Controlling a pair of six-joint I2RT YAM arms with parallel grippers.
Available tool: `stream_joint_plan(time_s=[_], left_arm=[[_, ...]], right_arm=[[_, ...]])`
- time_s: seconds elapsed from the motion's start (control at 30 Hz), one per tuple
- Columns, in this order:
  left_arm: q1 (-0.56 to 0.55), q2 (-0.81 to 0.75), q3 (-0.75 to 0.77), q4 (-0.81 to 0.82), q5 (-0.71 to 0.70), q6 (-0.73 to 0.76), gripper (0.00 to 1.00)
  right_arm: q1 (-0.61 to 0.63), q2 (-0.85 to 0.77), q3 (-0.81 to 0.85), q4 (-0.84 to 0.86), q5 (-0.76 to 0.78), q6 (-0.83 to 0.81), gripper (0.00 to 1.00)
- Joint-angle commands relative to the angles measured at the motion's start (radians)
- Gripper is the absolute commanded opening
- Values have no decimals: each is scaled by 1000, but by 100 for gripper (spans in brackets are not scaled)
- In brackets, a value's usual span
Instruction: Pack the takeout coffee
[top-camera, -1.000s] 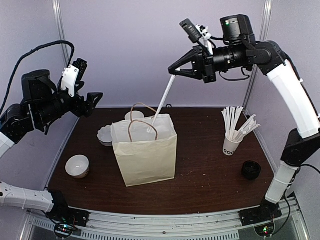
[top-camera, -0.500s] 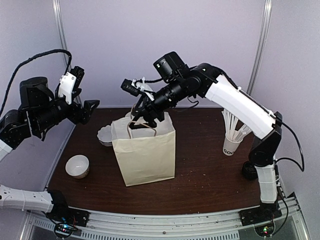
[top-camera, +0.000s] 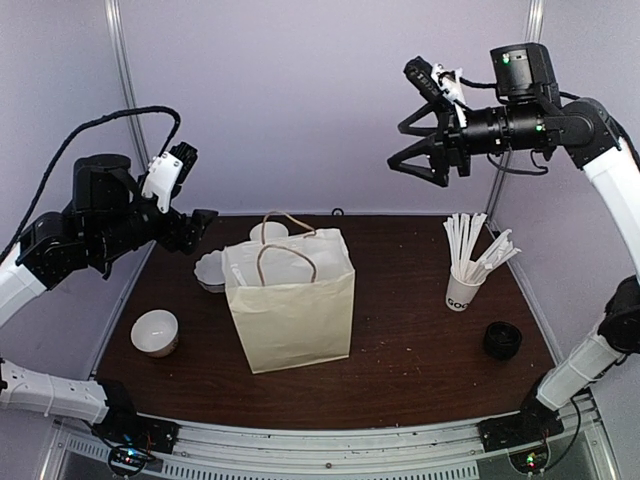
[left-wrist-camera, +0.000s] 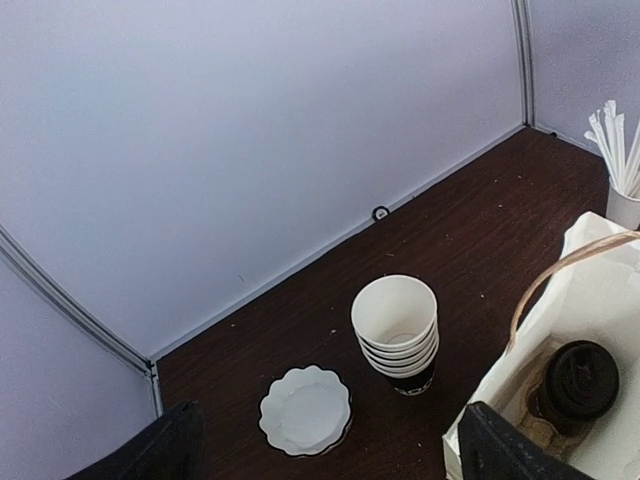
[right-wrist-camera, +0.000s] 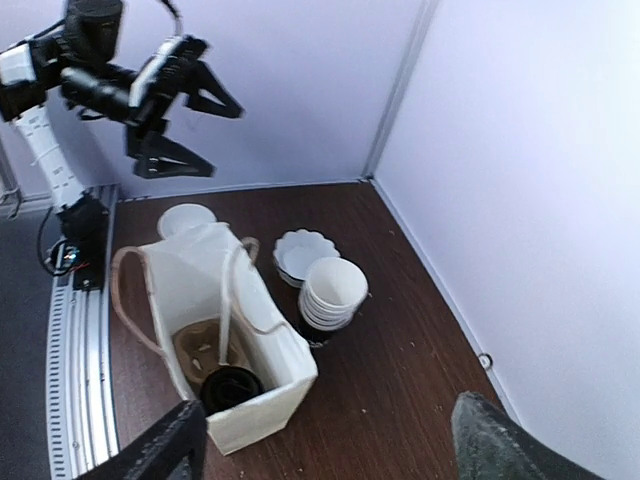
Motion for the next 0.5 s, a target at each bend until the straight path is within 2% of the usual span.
stream_joint_plan(time_s=[0.0, 0.13, 0.23, 0.27, 0.37, 0.47], left_arm=[[24, 49, 68, 37, -40, -1, 92], [97, 88, 100, 13, -33, -46, 93], [184, 111, 110, -9, 38, -108, 93], [211, 119, 107, -11, 54, -114, 93], [268, 139, 97, -9, 81, -131, 92], [289, 126, 58, 31, 118, -144, 92]], right_arm=[[-178, -64, -193, 106, 86, 75, 98], [-287, -159, -390, 266, 358, 144, 99], [-303, -198, -529, 368, 616, 211, 99], [-307, -215, -571, 393, 653, 222, 100], [-335, -271, -699, 444, 621, 224, 99], [-383, -301, -758, 454, 529, 255, 99]])
